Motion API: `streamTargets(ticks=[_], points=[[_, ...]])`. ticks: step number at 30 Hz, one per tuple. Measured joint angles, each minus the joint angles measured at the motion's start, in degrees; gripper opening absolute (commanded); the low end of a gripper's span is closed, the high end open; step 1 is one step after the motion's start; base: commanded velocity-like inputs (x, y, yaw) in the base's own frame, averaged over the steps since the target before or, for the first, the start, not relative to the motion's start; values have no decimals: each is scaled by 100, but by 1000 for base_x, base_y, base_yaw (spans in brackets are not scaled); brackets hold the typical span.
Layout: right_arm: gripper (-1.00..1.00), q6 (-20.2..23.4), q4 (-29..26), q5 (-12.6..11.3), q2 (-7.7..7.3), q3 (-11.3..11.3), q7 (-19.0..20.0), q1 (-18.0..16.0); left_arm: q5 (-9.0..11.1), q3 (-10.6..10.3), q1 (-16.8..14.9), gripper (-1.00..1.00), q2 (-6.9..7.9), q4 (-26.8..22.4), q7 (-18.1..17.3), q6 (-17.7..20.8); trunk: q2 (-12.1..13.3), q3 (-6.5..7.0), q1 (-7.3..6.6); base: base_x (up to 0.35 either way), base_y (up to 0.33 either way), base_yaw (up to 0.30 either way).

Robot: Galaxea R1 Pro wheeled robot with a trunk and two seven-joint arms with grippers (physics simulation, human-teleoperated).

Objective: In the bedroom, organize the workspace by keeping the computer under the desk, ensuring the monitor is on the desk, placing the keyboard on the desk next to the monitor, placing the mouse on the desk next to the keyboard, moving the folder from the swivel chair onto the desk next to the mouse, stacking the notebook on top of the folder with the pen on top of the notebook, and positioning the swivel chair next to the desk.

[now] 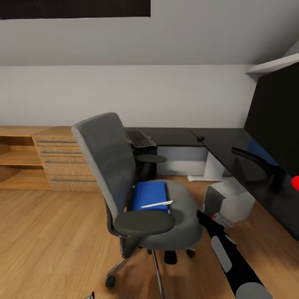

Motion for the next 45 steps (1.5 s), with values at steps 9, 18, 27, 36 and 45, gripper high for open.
streamTargets(ticks=[9, 18, 27, 36, 45], points=[[100, 2, -34, 3, -1, -2, -1, 0, 0, 0, 0, 100, 8, 0, 9, 0, 0, 0, 0, 0, 0, 249], [100, 2, -58, 4, -1, 0, -1, 0, 1, 0, 1, 100, 7, 0, 10, 0, 0, 0, 0, 0, 0, 239], [100, -17, -25, 1, -22, -8, 102, 1, 0, 1, 0, 100, 4, 2, 9, 1, 0, 0, 0, 0, 0, 35], [100, -51, 91, 9, -123, -17, 804, 4, 2, 1, -2, 100, 2, 3, 9, 2, 1, -1, 1, 0, 0, 1], [100, -30, 95, -27, -138, -153, 814, 4, 1, 0, -3, 100, 0, 3, 9, 0, 1, -1, 1, 0, 0, 0]])
